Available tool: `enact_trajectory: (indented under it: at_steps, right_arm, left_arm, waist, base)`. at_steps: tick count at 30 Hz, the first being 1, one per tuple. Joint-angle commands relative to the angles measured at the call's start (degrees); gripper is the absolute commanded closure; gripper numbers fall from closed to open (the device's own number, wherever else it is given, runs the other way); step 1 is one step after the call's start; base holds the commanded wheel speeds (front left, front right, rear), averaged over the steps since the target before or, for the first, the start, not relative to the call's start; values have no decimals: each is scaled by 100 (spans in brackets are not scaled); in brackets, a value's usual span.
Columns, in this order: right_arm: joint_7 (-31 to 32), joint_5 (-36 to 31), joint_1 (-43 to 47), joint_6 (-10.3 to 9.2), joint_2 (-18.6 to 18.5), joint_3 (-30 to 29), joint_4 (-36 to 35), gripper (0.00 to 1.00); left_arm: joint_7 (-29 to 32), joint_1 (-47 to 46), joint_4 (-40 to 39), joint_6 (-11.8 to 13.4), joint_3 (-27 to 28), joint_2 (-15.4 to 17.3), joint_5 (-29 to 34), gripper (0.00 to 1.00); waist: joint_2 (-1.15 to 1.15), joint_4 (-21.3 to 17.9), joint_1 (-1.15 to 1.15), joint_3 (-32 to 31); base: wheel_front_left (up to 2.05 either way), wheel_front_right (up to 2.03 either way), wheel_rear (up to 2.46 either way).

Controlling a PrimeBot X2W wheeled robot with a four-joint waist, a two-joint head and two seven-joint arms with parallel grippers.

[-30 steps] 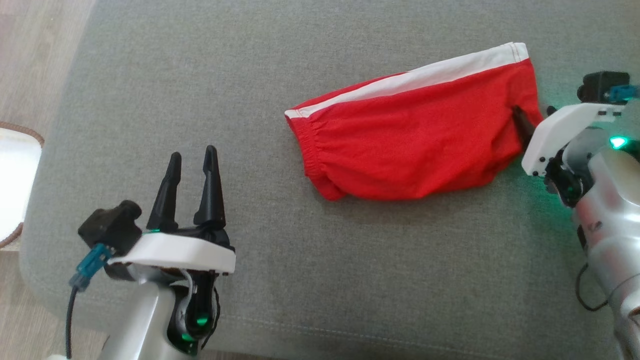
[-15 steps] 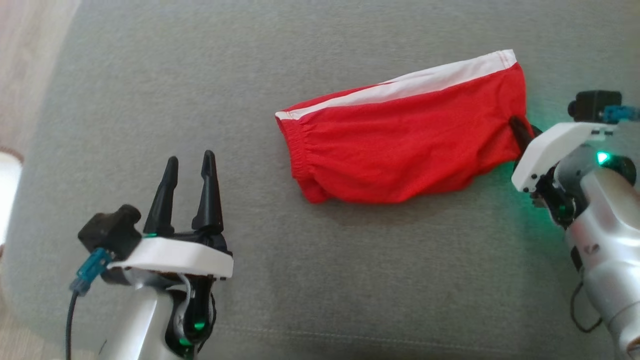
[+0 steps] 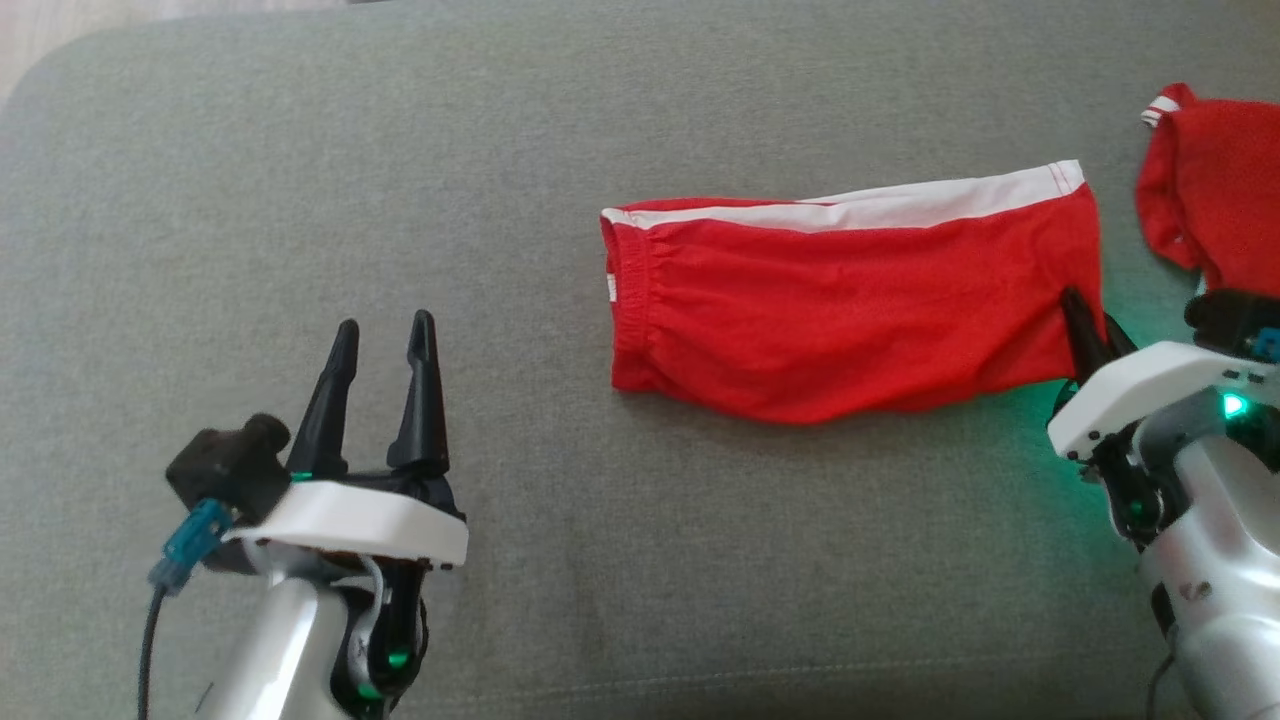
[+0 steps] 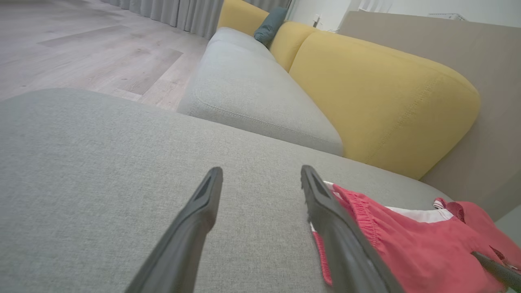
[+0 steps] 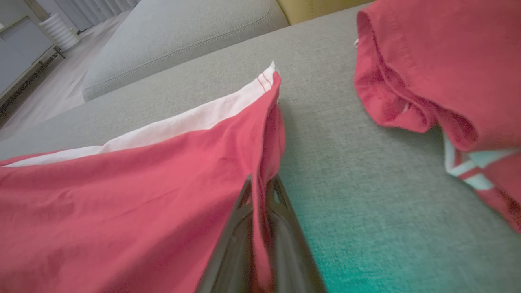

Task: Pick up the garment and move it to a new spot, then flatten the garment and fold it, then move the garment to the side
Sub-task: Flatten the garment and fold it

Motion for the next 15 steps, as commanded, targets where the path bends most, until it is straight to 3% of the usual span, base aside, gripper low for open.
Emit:
enact_trajectory:
  at_steps: [1,8,15]
  right_arm:
    - [-83,-51,-20,37,-29,24,-197,100]
    - [-102,-407,257,37,178,-311,-842,100]
    - [285,-809,513,37,632,-72,-2077,100]
  left_arm:
    - [2,-50,-194,20,167,120,88,0]
    - [-13,-61,-107,57,141,146,147,0]
    - [-39,60,6,52,163,96,101,0]
  waist:
    - [0,-28,0,-10]
    - [0,114,0,-153]
    - [0,501,0,-471]
  base:
    - [0,0,0]
    - [0,0,0]
    - [0,0,0]
